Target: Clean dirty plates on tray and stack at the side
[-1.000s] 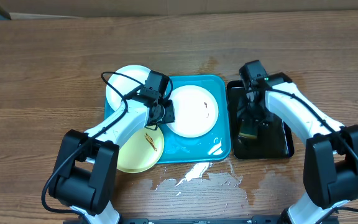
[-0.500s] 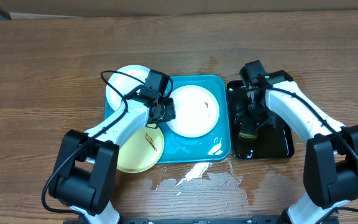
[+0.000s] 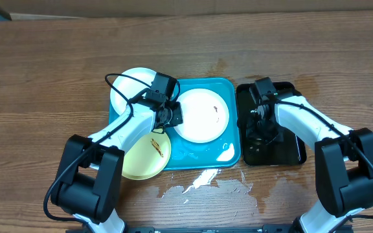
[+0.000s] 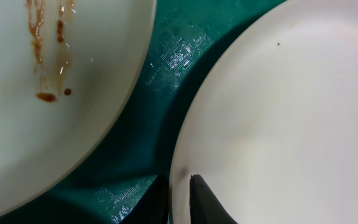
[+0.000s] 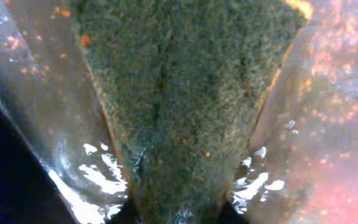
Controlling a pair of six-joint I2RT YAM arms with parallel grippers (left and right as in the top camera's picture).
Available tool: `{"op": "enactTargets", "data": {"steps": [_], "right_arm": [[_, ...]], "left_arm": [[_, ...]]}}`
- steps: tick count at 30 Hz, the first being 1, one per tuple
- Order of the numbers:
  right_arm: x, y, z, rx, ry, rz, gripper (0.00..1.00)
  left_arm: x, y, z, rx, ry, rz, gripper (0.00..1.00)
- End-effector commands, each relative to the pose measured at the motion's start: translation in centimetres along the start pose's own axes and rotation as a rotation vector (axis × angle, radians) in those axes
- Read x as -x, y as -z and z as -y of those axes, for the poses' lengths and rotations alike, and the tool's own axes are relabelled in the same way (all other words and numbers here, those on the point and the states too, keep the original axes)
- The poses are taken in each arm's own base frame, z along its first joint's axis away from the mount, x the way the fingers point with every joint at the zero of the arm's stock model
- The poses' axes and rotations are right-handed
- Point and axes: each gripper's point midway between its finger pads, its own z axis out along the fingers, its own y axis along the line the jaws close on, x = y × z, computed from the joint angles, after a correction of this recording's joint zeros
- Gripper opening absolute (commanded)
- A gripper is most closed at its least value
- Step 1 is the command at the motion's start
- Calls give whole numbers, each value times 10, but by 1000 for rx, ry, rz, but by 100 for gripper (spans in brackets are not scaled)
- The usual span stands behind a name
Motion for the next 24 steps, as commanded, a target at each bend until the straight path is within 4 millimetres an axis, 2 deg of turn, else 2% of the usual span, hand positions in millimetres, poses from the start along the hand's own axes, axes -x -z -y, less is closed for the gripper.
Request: {"op": "enactTargets", "data": {"steps": [1,3,4,6,7,9,11,19,24], "right_arm": [[3,9,-2,14,-4,17,9],[5,16,-1,12,-12,13,9],[7,20,-1,12,-12,12,15],[11,28,0,9,-12,17,42],[17,36,0,4,-15,31,51],[25,41,-2,8,-12,57,65],[32,42,-4,13,-13,87,74],[50,35,-8,34,-14,172,77],[59,27,-5,17,-25,231,73]], "left_arm": [[-6,-7,-4,22,-2,-15,15],[-6,-7,-4,22,-2,-15,15],[-6,-7,-4,22,-2,-16,15],[-6,-7,-4,22,-2,-15,17],[-6,-7,-4,22,-2,-15,19],[-6,-7,-4,22,-2,-15,20],[-6,-7,-4,22,-2,-16,20],[-6,-7,-4,22,-2,-16,21],[-6,-7,-4,22,-2,-16,21]]}}
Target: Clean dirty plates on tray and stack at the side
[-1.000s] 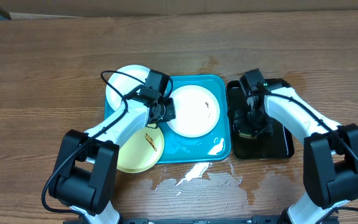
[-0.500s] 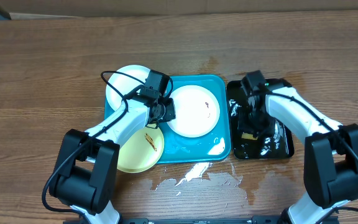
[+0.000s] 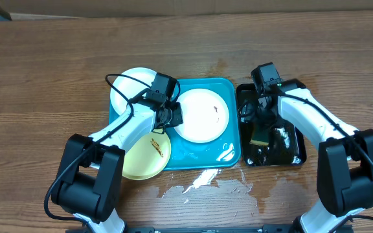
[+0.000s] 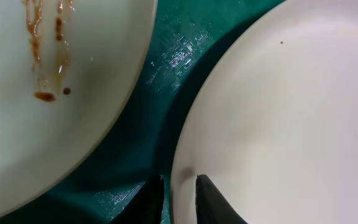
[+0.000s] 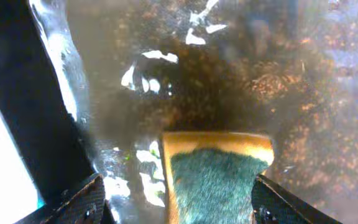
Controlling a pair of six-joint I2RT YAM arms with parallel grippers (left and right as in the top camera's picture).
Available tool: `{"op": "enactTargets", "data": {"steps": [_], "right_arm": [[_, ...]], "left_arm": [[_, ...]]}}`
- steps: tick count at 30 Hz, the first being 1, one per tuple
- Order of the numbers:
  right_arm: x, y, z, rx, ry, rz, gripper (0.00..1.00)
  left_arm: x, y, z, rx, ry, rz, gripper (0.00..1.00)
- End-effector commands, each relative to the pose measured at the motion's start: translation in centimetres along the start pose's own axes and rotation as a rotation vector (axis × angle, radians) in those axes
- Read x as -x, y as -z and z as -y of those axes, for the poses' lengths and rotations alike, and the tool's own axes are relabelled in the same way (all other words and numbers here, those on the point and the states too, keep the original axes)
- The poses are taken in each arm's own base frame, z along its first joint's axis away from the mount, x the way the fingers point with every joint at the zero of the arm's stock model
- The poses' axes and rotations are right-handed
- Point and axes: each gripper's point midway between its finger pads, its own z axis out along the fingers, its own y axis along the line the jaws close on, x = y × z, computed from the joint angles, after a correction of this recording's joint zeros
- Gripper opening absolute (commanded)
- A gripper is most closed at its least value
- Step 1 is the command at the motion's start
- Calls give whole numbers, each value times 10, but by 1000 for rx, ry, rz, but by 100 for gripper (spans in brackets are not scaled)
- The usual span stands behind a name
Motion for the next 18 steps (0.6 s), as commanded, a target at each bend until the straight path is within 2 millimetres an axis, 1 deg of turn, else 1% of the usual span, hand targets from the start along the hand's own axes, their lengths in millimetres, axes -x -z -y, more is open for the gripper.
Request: {"op": "enactTargets", "data": {"steps": [1,3,4,5,8,10,11,12,13,14,15,17,18], "right_arm": [[4,-1,7,-19,-12,44,70],[3,-6,7,-14,-13,54,58],[2,-7,8,-15,-13,53,39],[2,-7,8,-15,-13,52,28],[6,-3,6,-11,-13,60,25],[10,3,4,-9,-13,64,21],[13,8,3,-8,-13,68,22],[16,13,1,-4,-13,73,27],[19,17,0,-3,-12,77,42],[21,22,0,-3,-8,76,49],[21,26,0,-8,-3,68,55],[18,31,1,-18,14,47,60],[15,31,3,-25,15,33,66]], "left_arm": [[-5,-6,-3,19,-2,-11,21],[-5,-6,-3,19,-2,-12,20],[-5,-6,-3,19,-2,-12,17],[-5,-6,-3,19,-2,-12,15],[-5,-6,-3,19,-2,-12,11],[-5,-6,-3,19,-2,-11,8],[-5,-6,-3,19,-2,-11,8],[-5,-6,-3,19,-2,-11,8],[-5,-6,-3,19,-2,-11,13],[-5,-6,-3,19,-2,-12,17],[-5,-6,-3,19,-2,-12,20],[-5,-6,-3,19,-2,-12,23],[-5,-6,-3,19,-2,-12,24]]}}
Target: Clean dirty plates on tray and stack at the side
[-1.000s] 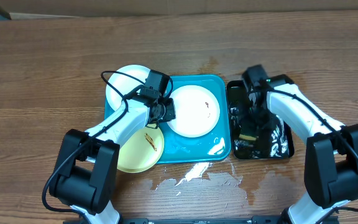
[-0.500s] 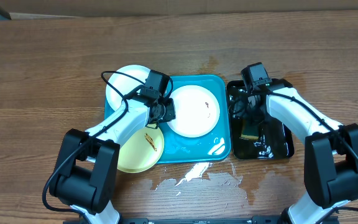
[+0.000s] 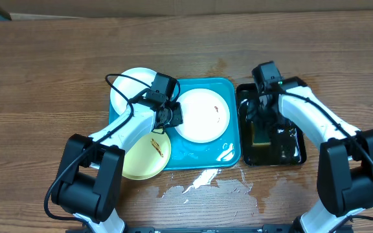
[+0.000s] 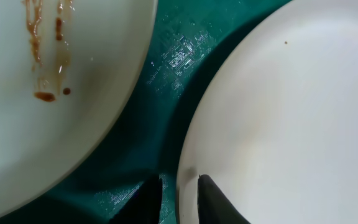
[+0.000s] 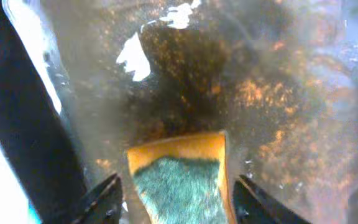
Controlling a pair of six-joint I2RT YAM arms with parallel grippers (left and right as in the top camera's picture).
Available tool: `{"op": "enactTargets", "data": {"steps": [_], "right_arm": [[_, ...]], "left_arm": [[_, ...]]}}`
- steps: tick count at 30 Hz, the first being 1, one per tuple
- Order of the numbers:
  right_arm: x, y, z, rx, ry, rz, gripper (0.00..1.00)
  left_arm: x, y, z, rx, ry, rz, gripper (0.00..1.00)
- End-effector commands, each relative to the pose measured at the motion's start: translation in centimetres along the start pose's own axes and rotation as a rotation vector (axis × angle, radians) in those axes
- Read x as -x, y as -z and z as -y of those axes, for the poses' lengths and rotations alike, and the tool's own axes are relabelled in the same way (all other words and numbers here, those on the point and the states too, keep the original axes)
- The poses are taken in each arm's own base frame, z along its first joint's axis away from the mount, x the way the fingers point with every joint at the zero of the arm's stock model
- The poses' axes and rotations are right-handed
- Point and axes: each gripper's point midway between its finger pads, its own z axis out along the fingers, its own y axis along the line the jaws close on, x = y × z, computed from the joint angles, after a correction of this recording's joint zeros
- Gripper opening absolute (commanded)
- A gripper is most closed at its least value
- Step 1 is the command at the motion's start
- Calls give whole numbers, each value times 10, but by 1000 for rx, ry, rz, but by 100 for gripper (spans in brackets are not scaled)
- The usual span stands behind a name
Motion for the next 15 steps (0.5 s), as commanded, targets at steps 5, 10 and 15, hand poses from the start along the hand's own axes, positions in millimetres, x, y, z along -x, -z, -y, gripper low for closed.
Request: {"op": "enactTargets", "data": {"steps": [5,10,15], "right_arm": [[-9,16,5,-15,16,-37,75],[-27,0,10,-32,26,-73,74],[-34,-13,8,-5,24,-74,73]], "left_arm": [[-5,-6,-3,19,-2,-12,29],[-5,-6,-3,18,-2,-9,29],[-4,-6,-3,17,-2,-8,25]]}}
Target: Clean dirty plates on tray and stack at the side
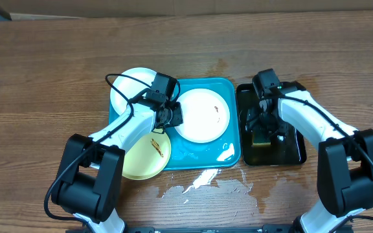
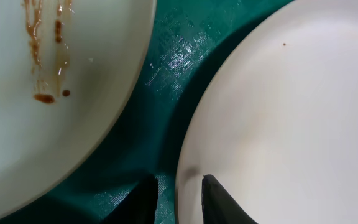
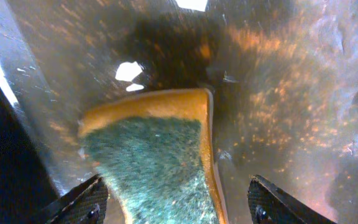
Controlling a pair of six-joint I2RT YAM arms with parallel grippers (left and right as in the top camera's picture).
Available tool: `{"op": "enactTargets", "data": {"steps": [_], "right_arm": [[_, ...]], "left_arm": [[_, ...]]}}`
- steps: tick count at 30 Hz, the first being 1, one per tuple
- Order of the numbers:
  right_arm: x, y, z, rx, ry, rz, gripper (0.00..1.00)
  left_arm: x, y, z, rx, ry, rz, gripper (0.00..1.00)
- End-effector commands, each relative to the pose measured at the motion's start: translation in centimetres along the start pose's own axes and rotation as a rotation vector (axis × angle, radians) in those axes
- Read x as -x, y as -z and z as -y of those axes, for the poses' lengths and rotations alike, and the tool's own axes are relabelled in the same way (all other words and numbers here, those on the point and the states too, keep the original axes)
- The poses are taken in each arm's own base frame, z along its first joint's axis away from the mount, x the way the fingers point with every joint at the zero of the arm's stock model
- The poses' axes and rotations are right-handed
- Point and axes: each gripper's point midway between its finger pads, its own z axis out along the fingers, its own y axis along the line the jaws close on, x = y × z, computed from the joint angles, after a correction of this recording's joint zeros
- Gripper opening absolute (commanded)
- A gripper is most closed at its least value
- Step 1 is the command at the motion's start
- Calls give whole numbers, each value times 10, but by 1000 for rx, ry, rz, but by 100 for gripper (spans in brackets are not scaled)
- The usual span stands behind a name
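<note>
A white plate (image 1: 201,115) with a small sauce mark lies in the teal tray (image 1: 199,156). My left gripper (image 1: 171,115) is at its left rim. In the left wrist view the fingers (image 2: 219,202) straddle the plate's rim (image 2: 185,168) with a gap, so the gripper (image 2: 178,199) is open. A yellowish plate (image 1: 144,155) streaked with sauce (image 2: 42,68) lies at the tray's lower left. The green-and-yellow sponge (image 3: 154,155) lies in the wet black tray (image 1: 295,152). My right gripper (image 3: 178,199) hangs open over the sponge, one finger on each side.
Another white plate (image 1: 129,87) overlaps the teal tray's upper left corner. Spilled water (image 1: 203,181) lies on the wooden table in front of the tray. The black tray holds murky water with orange specks.
My right gripper has come closer to the sponge, which now fills more of its view, with the fingers still wide apart. The left fingers have spread slightly further at the plate rim.
At first my right gripper was shut on the sponge down in the black tray, and the left fingers were close together on the white plate's rim. Then the right gripper was open above the released sponge. It has since come nearer the sponge again, and the left gap has widened.
</note>
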Motion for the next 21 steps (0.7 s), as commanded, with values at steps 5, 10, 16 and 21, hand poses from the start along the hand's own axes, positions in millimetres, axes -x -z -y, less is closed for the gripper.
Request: {"op": "enactTargets", "data": {"steps": [5,10,16,21], "right_arm": [[-8,0,-12,79,5,-10,76],[-8,0,-12,79,5,-10,65],[-8,0,-11,77,3,-11,34],[-6,0,-12,81,4,-3,29]], "left_arm": [[-5,-6,-3,19,-2,-12,19],[-5,-6,-3,19,-2,-12,17],[-5,-6,-3,19,-2,-11,14],[-5,-6,-3,19,-2,-11,13]]}}
